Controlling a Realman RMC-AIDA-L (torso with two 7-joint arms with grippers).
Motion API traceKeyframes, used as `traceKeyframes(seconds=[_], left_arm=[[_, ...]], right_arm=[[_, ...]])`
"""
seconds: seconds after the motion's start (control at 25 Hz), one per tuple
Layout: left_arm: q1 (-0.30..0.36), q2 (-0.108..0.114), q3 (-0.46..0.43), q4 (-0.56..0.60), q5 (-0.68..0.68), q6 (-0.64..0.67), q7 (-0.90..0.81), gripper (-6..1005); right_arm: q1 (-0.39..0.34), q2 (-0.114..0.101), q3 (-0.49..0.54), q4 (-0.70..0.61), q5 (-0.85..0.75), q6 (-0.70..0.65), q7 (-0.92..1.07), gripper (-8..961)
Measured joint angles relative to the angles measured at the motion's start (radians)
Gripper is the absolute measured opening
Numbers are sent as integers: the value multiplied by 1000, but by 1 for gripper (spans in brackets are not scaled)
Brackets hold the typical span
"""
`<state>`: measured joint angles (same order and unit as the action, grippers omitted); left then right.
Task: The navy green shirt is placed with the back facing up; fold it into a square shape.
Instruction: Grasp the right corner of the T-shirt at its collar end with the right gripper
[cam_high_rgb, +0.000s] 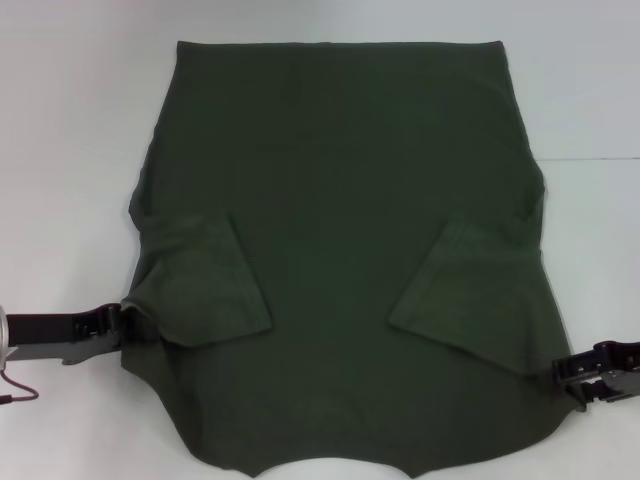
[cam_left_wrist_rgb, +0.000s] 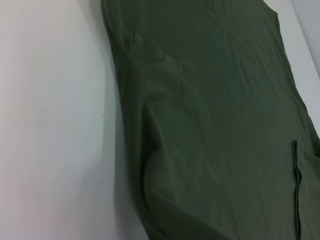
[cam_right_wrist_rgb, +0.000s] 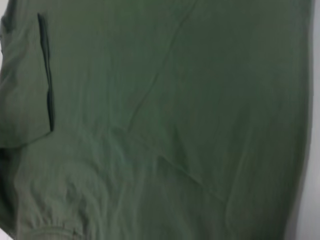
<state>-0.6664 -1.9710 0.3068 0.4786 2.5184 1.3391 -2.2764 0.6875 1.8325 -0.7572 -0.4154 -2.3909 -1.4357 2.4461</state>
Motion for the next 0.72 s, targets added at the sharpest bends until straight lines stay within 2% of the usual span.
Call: traceKeyframes(seconds=[0.2,0.44,0.56,0.72], left_arm=[[2,0,0,0,0,0,0,37],[5,-1,0,0,0,0,1,37],[5,-2,0,0,0,0,2,37],[4,-3,0,0,0,0,4,37]], right_arm=[[0,4,-2,-3,-9,6,0,761],[0,5,0,-3,-10,11,-4,583],[0,5,2,-2,-10,12,-7,423],[0,10,-1,-5,-10,16,-13,394]])
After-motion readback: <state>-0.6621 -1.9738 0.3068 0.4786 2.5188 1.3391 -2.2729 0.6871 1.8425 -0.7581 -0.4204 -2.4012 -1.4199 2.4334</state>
